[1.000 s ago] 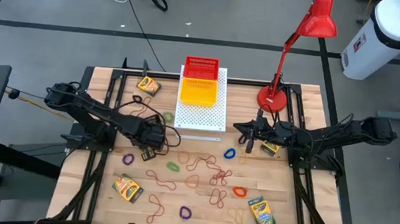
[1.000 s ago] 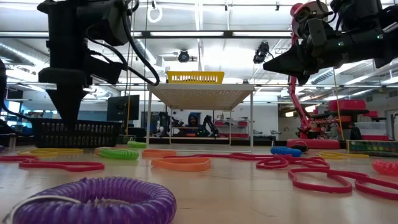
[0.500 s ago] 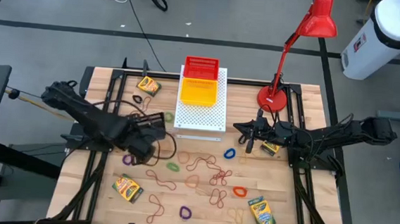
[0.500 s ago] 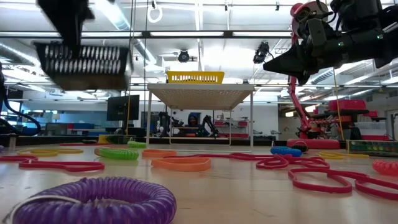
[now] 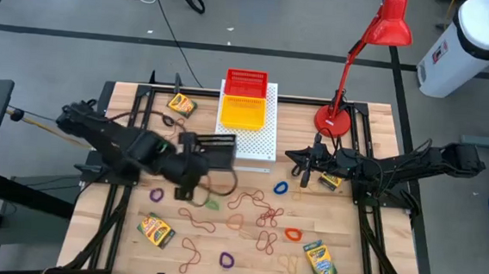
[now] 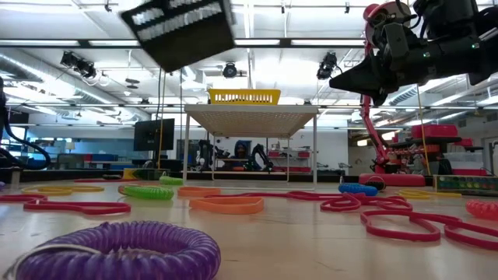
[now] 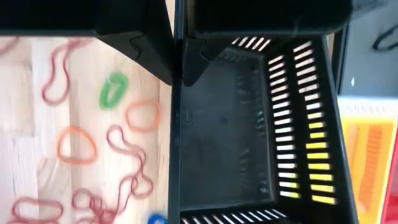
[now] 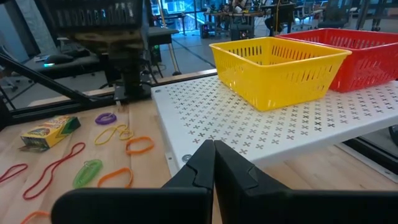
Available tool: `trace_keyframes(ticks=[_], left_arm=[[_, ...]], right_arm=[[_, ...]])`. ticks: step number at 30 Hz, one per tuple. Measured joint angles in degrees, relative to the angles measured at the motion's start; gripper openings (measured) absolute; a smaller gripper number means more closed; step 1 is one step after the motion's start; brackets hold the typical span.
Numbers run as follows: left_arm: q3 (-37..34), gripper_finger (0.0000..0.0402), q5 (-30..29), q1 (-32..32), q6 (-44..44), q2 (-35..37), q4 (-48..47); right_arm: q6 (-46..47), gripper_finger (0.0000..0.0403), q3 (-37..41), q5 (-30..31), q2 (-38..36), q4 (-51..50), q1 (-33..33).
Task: Pick & Place Office Desk Supplies
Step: Put the black bin on the shelf
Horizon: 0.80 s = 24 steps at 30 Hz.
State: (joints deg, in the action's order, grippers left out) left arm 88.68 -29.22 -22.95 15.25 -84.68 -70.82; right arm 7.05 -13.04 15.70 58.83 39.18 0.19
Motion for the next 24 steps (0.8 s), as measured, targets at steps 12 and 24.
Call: trace_keyframes(ticks=[12, 24], left_arm=[[7.6, 0.0020, 6.8, 10.1, -14.1, -12.1, 2.5], [9.1, 0.0023, 5.2, 14.3, -13.3, -15.8, 2.7]], right_arm=[[0.0, 0.0009, 0.0, 0.1, 0.0, 0.0, 0.0], [-0.4, 0.0009, 0.0, -0.1, 0.0, 0.0, 0.0]])
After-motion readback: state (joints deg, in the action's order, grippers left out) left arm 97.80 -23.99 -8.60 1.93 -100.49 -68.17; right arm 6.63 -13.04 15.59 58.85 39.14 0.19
